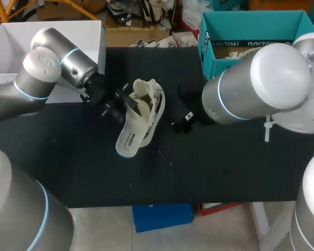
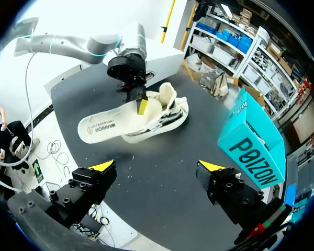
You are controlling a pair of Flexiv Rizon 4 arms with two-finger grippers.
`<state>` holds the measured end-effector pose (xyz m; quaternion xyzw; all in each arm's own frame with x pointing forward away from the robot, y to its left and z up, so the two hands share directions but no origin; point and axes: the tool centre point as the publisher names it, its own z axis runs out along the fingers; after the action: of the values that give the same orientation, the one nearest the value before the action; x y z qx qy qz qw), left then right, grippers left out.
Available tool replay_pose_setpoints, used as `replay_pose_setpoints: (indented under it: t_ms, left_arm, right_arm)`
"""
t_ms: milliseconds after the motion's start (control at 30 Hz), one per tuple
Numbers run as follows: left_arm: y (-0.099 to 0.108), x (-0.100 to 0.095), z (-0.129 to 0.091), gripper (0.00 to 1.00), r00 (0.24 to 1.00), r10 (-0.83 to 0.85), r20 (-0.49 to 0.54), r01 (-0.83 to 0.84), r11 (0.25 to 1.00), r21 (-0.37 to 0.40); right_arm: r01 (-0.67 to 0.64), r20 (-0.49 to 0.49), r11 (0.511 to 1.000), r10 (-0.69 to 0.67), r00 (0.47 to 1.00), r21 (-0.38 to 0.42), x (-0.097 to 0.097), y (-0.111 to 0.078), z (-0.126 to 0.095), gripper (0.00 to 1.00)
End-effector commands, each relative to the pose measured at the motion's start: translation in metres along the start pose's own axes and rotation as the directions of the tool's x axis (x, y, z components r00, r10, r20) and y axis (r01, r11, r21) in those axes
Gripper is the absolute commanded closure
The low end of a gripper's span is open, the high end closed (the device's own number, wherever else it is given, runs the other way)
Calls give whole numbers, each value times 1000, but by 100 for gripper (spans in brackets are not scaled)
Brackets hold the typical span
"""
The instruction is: Take the shoe out of the shoebox, open the shoe tongue, remove and reinsert the insole, then place the shoe into the shoebox
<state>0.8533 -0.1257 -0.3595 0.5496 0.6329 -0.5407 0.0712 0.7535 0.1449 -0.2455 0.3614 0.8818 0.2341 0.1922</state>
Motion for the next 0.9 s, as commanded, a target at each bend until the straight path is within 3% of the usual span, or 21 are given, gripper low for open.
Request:
replay_pose_setpoints:
  t_ms: [33, 300, 333, 367, 433, 500, 533, 567, 667, 767, 900]
  left_arm:
    - [-11, 0, -1, 0, 1000, 12, -20, -12, 999, -30]
    - [-27, 8, -4, 0, 996, 73, -58, -76, 996, -49]
    - [-28, 9, -4, 23, 995, 77, -58, -80, 996, -49]
    - [-29, 9, -4, 57, 995, 86, -57, -89, 994, -56]
    - [-29, 9, -5, 100, 994, 96, -57, -100, 993, -66]
    - [-32, 11, -5, 100, 991, 116, -69, -121, 989, -82]
    - [-34, 12, -5, 92, 988, 133, -82, -140, 986, -94]
    - [-36, 13, -4, 69, 984, 151, -91, -160, 982, -101]
    - [-41, 19, -3, 76, 967, 215, -134, -234, 961, -148]
    - [-43, 26, -1, 57, 945, 269, -187, -305, 932, -198]
    - [-45, 35, 3, 58, 908, 335, -253, -398, 879, -262]
  right_arm:
    - [0, 0, 1000, 0, 1000, -2, 0, -1, 0, 0]
    - [0, 0, 1000, 0, 1000, -2, 0, -1, 0, 0]
    - [0, 0, 1000, 0, 1000, -2, 0, -1, 0, 0]
    - [0, 0, 1000, 0, 1000, -2, 0, -1, 0, 0]
    - [0, 0, 1000, 0, 1000, -2, 0, -1, 0, 0]
    - [0, 0, 1000, 0, 1000, -2, 0, -1, 0, 0]
    - [0, 0, 1000, 0, 1000, -2, 0, -1, 0, 0]
    - [0, 0, 1000, 0, 1000, -2, 0, -1, 0, 0]
    - [0, 0, 1000, 0, 1000, -2, 0, -1, 0, 0]
    - [0, 0, 1000, 0, 1000, -2, 0, -1, 0, 0]
    - [0, 0, 1000, 0, 1000, -2, 0, -1, 0, 0]
